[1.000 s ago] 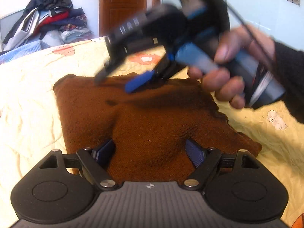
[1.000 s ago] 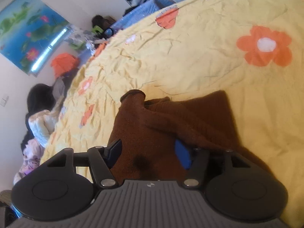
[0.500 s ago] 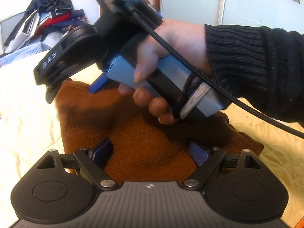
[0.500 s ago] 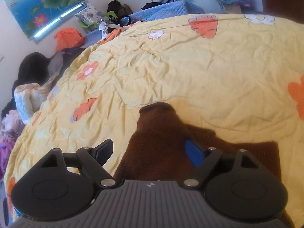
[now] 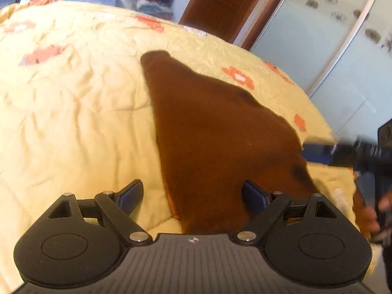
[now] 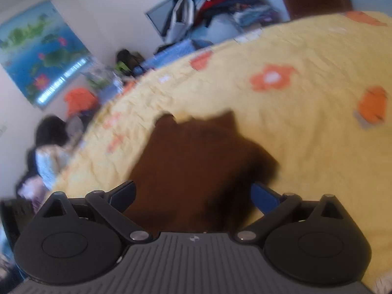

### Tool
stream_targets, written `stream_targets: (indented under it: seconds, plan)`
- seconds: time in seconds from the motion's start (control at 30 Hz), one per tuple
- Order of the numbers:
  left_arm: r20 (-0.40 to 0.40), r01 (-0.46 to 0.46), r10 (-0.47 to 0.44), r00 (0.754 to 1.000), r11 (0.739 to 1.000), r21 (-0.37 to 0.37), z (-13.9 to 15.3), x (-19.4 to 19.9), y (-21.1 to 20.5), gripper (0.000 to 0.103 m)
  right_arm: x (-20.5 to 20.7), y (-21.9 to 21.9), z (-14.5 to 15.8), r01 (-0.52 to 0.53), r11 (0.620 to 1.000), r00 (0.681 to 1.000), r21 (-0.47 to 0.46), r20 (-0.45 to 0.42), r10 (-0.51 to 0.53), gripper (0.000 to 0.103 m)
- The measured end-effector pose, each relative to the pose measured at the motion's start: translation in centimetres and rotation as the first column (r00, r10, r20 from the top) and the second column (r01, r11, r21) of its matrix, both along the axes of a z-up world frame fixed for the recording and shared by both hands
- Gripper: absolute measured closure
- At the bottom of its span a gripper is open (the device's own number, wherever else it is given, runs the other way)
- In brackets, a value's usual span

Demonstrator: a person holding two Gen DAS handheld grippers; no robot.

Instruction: Fold small clothes

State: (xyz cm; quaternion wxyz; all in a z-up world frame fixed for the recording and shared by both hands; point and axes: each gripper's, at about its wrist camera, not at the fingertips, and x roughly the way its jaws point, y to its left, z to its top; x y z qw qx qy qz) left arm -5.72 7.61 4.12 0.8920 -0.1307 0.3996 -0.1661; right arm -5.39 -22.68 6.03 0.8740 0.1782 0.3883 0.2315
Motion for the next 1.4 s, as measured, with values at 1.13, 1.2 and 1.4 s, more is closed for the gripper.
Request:
stream_targets:
  seconds: [1.13,1.2,1.4]
  plan:
    - [-0.076,-0.015,0.003,0.997,0.988,-0.155,-0.5,2.3,1.5,0.024,3.3,-0.2,-3.5,-0.043,0.978,0.990,0.204,-0.121,0.068,0.022]
    - [-0.051,0.003,-0.009,0.999,0.993,-0.120,-0.5,1.4,0.6,0.039,2.1,0.1,-4.6,-0.051,0.981,0.984,0.187,-0.158,0.081,0.047]
    - [-0.058,0.034,-0.034,0.998,0.999,0.006,-0.3,1.4,-1.0,0.073,0.9,0.7,-4.2,-0.080,0.990,0.987,0.119,-0.129,0.095,0.071]
